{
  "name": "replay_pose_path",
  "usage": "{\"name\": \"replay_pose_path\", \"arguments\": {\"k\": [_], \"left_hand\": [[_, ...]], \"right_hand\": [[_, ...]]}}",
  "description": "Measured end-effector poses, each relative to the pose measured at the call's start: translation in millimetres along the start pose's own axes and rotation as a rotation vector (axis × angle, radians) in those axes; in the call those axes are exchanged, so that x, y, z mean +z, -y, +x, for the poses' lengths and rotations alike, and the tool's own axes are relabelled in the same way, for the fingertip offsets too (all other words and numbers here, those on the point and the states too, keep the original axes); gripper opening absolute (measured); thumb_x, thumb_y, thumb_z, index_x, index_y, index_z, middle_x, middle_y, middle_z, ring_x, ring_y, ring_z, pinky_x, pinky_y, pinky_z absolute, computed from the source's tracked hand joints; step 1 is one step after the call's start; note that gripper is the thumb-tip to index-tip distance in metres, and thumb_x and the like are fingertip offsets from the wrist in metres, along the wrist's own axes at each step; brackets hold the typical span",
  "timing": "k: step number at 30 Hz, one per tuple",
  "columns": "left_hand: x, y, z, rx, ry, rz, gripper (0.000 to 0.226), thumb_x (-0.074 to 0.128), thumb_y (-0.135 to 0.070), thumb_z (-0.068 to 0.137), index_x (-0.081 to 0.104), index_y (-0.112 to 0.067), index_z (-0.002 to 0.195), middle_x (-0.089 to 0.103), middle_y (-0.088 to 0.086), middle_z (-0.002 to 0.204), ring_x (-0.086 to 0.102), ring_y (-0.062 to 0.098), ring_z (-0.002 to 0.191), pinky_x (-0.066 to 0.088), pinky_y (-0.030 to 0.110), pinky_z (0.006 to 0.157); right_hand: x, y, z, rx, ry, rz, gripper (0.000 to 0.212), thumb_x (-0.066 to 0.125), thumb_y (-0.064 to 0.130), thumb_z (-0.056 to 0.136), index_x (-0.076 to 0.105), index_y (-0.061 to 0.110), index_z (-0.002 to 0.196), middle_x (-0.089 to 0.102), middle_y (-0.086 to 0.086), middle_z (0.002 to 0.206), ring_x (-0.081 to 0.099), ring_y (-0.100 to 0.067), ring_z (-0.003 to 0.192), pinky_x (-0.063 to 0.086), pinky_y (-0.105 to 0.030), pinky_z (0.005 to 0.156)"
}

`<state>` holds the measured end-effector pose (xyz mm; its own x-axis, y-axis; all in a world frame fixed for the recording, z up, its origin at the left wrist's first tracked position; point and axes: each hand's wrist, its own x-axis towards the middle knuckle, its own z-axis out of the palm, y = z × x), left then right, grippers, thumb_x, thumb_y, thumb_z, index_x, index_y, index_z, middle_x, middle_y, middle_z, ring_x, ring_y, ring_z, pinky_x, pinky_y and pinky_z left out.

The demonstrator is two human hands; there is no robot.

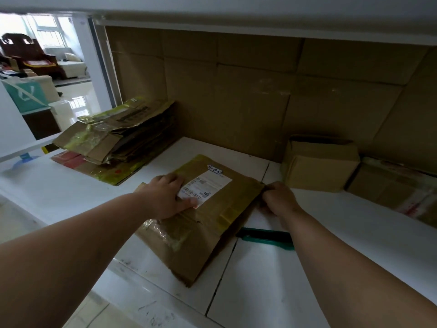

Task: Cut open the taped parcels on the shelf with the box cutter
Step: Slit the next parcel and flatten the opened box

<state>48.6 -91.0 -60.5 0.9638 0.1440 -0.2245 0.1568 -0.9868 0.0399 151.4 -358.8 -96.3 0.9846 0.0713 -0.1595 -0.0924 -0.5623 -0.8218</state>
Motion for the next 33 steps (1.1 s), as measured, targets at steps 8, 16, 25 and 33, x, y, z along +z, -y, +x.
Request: {"name": "replay_pose_path", "arguments": {"k": [8, 16, 25, 33], "left_hand": [[13, -8, 4, -0.009, 0.013, 0.082, 0.101, 0.030, -0.091, 0.071, 0.010, -0.037, 0.154, 0.017, -0.001, 0.155, 0.021, 0.030, 0.138, 0.028, 0.050, 0.108], [25, -15, 8, 0.066, 0.153, 0.157, 0.080, 0.034, -0.074, 0.089, 0.005, -0.037, 0.155, 0.013, 0.001, 0.161, 0.019, 0.032, 0.143, 0.027, 0.047, 0.114], [29, -13, 3, 0.119, 0.257, 0.217, 0.075, 0.028, -0.074, 0.091, -0.009, -0.049, 0.150, -0.011, -0.009, 0.163, 0.001, 0.032, 0.148, 0.017, 0.060, 0.115], [38, -3, 0, 0.088, 0.244, 0.167, 0.078, 0.024, -0.083, 0.083, -0.015, -0.056, 0.145, -0.017, -0.016, 0.161, -0.007, 0.039, 0.148, 0.012, 0.066, 0.114]], "right_hand": [[-24, -1, -35, -0.026, 0.496, -0.341, 0.036, 0.073, 0.037, 0.064, 0.060, 0.030, 0.097, 0.057, 0.007, 0.104, 0.055, -0.012, 0.095, 0.041, -0.025, 0.069], [-48, -15, -36, -0.090, 0.494, -0.767, 0.032, 0.076, 0.033, 0.081, 0.060, 0.018, 0.103, 0.056, 0.001, 0.102, 0.050, -0.012, 0.086, 0.037, -0.024, 0.062], [-48, -9, -32, 0.234, 0.212, -1.048, 0.037, 0.045, 0.037, 0.090, 0.058, 0.012, 0.114, 0.058, -0.007, 0.119, 0.052, -0.027, 0.120, 0.034, -0.041, 0.101], [-22, -9, -34, 0.012, 0.230, -0.908, 0.062, 0.052, 0.057, 0.086, 0.041, 0.023, 0.137, 0.040, -0.008, 0.138, 0.041, -0.031, 0.124, 0.040, -0.041, 0.096]]}}
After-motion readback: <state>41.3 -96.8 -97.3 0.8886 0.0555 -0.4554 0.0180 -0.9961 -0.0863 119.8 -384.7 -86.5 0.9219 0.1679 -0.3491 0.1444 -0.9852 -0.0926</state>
